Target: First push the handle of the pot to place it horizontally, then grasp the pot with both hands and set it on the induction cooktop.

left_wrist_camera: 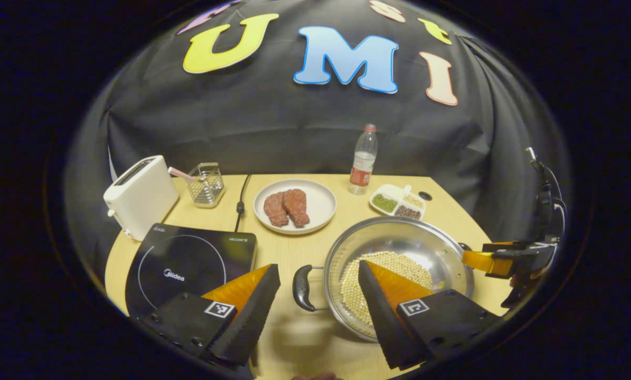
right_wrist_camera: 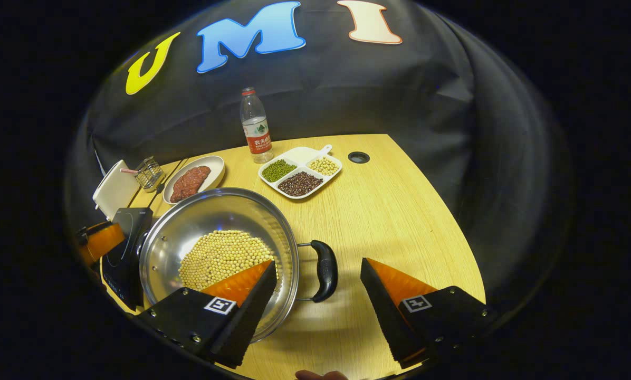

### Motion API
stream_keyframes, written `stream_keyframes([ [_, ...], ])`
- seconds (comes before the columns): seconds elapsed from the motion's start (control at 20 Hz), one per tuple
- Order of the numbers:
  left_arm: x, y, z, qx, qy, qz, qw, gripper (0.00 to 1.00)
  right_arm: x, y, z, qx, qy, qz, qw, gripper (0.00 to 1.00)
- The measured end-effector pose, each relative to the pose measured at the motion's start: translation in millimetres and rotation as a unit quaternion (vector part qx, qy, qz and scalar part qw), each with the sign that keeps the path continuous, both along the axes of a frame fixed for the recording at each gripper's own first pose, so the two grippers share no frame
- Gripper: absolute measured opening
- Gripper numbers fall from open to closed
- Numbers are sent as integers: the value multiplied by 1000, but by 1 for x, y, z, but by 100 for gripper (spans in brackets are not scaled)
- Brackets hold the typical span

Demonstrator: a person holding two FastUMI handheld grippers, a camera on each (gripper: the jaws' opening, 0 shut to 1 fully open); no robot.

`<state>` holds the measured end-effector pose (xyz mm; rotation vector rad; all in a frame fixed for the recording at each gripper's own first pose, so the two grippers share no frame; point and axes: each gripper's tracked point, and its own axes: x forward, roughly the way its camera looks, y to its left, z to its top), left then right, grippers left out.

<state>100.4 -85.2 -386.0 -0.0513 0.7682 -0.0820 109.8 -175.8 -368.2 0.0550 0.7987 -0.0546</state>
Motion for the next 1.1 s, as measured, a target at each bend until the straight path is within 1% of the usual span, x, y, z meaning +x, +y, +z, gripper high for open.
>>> stream_keyframes([
  [0.2, 1, 3, -42, 7, 36, 0, 999, 98, 10, 1, -22, -1, 15, 2, 1000, 98],
  [0.25, 2, 3, -48, 9, 41, -2, 999, 96, 11, 3, -25, -1, 17, 3, 1000, 98],
  [0.35, 6, 3, -61, 12, 50, -6, 999, 97, 14, 4, -29, -4, 20, 3, 1000, 98],
  [0.5, 9, 1, -76, 4, 66, -9, 998, 96, 18, 5, -37, -6, 28, 3, 1000, 98],
  [0.55, 9, 1, -79, 2, 70, -10, 998, 99, 19, 6, -40, -6, 31, 3, 999, 98],
  [0.6, 10, 1, -82, 2, 73, -11, 997, 98, 20, 5, -41, -4, 32, 0, 999, 99],
  [0.65, 10, 1, -85, 5, 77, -12, 997, 96, 21, 4, -44, -5, 34, -2, 999, 96],
  [0.7, 9, 1, -88, 6, 82, -13, 997, 99, 20, 7, -45, 3, 36, 0, 999, 92],
  [0.75, 8, 2, -90, 10, 86, -14, 996, 98, 21, 11, -49, 10, 35, 4, 999, 82],
  [0.8, 7, 1, -92, 5, 90, -17, 996, 98, 22, 12, -50, 9, 35, 4, 999, 78],
  [0.85, 8, -5, -91, -5, 92, -20, 996, 93, 22, 11, -49, 4, 34, 7, 999, 70],
  [0.9, 5, -8, -91, -5, 96, -24, 995, 92, 21, 11, -47, 3, 34, 9, 999, 70],
  [0.95, 7, -4, -89, 5, 96, -29, 995, 72, 20, 12, -48, 11, 36, 6, 999, 68],
  [1.0, 6, -6, -92, 8, 100, -32, 994, 75, 22, 13, -49, 20, 40, 2, 999, 68],
  [1.1, 8, -6, -93, 4, 107, -26, 994, 72, 22, 13, -47, 35, 42, -3, 999, 59],
])
